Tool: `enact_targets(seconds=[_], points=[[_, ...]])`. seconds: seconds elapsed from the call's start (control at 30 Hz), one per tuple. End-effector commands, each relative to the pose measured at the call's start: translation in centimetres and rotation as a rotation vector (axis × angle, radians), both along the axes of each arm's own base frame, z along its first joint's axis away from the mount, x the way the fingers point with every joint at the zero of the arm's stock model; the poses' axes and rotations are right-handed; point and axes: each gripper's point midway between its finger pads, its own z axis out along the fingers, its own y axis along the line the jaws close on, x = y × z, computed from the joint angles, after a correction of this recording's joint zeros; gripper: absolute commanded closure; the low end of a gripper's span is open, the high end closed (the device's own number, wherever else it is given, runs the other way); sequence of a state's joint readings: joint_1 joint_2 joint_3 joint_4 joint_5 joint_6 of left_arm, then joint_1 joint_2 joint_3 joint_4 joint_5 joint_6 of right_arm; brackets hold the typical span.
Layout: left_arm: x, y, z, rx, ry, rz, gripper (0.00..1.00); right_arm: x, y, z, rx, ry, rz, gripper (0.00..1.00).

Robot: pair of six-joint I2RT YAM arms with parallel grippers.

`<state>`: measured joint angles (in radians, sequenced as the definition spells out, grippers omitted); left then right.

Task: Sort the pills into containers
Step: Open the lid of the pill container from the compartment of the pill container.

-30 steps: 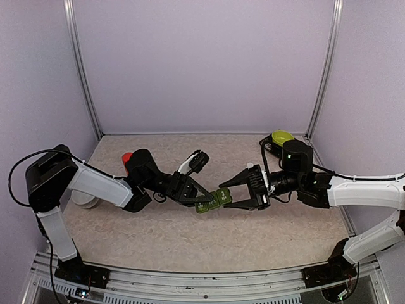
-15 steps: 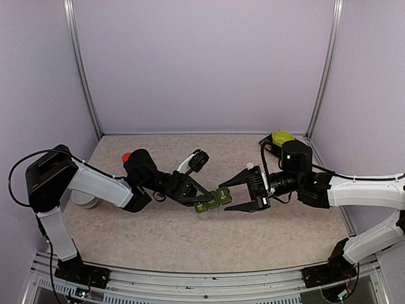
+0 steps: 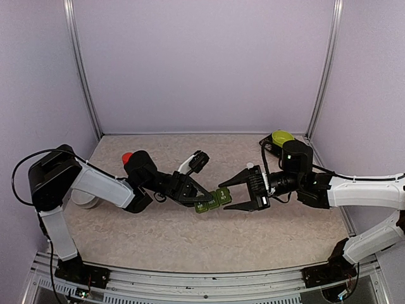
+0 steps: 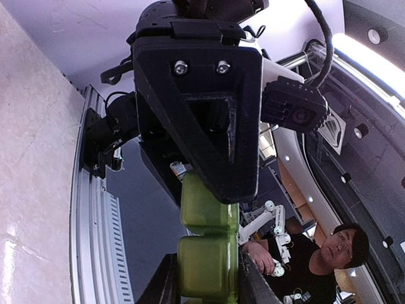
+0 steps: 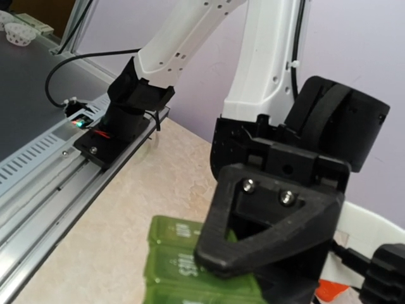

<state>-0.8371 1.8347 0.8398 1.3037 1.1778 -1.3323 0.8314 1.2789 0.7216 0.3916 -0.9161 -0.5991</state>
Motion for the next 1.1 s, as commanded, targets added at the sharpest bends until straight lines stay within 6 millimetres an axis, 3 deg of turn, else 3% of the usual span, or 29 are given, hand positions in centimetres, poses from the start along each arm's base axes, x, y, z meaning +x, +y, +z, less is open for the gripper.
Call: enact_targets(seconds=[0.0, 0.33, 0.7, 0.83, 1.07], points=[[-0.1, 0.2, 0.1, -0.025, -0.013, -0.004, 1.0, -0.8, 0.0, -0.2, -0.002, -0.001, 0.023, 0.49], [-0.1, 0.6, 0.3, -0.035, -0.005, -0.006, 1.0, -1.1, -0.1, -0.6, -0.012, -0.01, 0.039, 0.49], [-0.1, 0.6, 0.1, -0.034, -0.003, -0.004, 1.0, -1.1, 0.3, -0.7, -0.023, -0.005, 0.042, 0.69], [-0.1, 0.7, 0.1, -0.032, -0.001, -0.001, 1.0, -1.3, 0.4, -0.8, -0.042, 0.015, 0.06, 0.86], [1.4, 0.1, -0.9, 0.036, -0.056, 0.075, 1.0, -0.8, 1.3, 0.7, -0.059, 0.189, 0.056, 0.95]])
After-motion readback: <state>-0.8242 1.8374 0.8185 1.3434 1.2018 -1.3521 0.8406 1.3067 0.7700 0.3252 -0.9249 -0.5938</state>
